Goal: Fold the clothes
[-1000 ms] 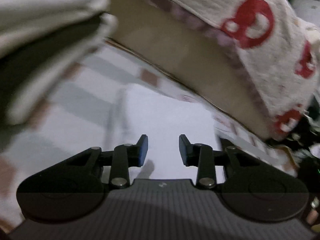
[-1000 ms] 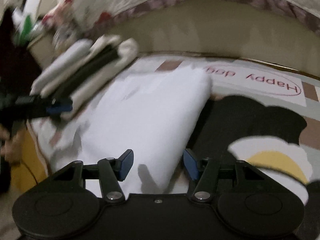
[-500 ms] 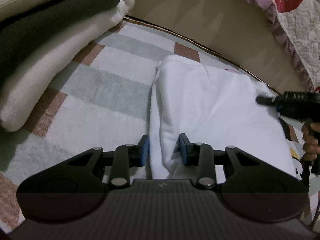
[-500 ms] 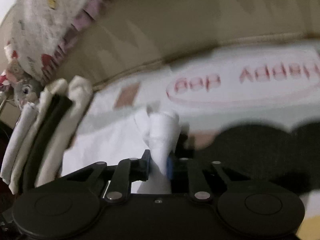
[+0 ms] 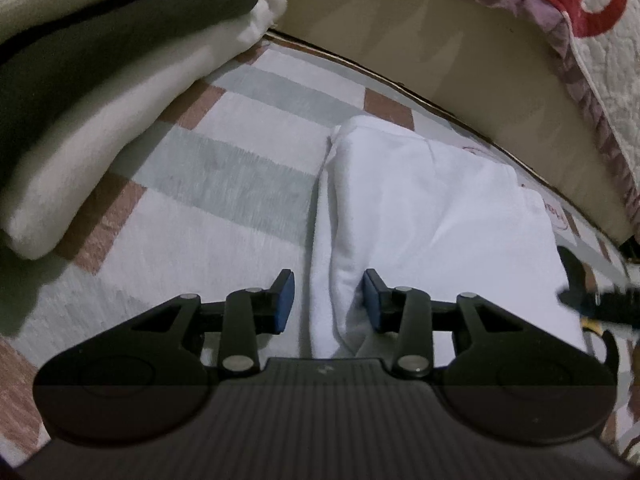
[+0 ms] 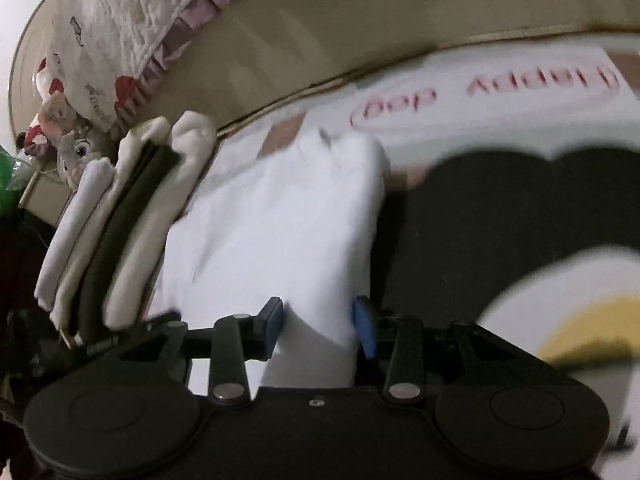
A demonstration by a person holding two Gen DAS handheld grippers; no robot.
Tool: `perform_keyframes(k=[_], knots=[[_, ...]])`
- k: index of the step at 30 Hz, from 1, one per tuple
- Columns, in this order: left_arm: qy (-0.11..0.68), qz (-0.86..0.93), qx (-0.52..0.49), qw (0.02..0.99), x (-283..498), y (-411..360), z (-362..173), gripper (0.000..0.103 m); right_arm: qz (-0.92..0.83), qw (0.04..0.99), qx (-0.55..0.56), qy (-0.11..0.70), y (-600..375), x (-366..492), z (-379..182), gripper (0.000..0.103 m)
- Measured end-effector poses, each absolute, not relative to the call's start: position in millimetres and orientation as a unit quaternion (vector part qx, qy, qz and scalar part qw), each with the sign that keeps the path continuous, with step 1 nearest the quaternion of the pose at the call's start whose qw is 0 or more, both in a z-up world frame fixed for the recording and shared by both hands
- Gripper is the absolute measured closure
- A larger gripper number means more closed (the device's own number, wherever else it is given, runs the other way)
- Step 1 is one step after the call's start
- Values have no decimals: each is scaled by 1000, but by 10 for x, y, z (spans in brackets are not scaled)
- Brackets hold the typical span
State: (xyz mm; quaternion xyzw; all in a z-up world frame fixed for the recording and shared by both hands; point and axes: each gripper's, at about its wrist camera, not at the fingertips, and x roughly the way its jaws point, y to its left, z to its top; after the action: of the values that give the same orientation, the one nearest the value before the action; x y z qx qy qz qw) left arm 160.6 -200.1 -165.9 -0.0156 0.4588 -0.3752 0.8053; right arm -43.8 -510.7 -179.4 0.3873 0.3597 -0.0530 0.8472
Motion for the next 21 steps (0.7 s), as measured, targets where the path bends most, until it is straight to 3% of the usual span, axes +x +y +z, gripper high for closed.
perform_keyframes(k=[6, 10, 17, 21], knots=[[426, -377, 45, 821, 1498, -2102, -1595, 65, -33, 817, 452, 358, -4972, -791, -1959, 58], [439, -375, 26, 816, 1556, -2071, -1610, 65, -12, 790, 499, 355, -4862, -1000, -2085, 57], [454, -372, 2, 809, 1625, -2023, -1637, 63, 54, 779, 477, 404, -4555, -1106, -2116, 57], [453, -371, 10, 811, 1605, -2038, -1613, 62, 45, 779, 498, 378, -4470, -1221, -2187, 57]])
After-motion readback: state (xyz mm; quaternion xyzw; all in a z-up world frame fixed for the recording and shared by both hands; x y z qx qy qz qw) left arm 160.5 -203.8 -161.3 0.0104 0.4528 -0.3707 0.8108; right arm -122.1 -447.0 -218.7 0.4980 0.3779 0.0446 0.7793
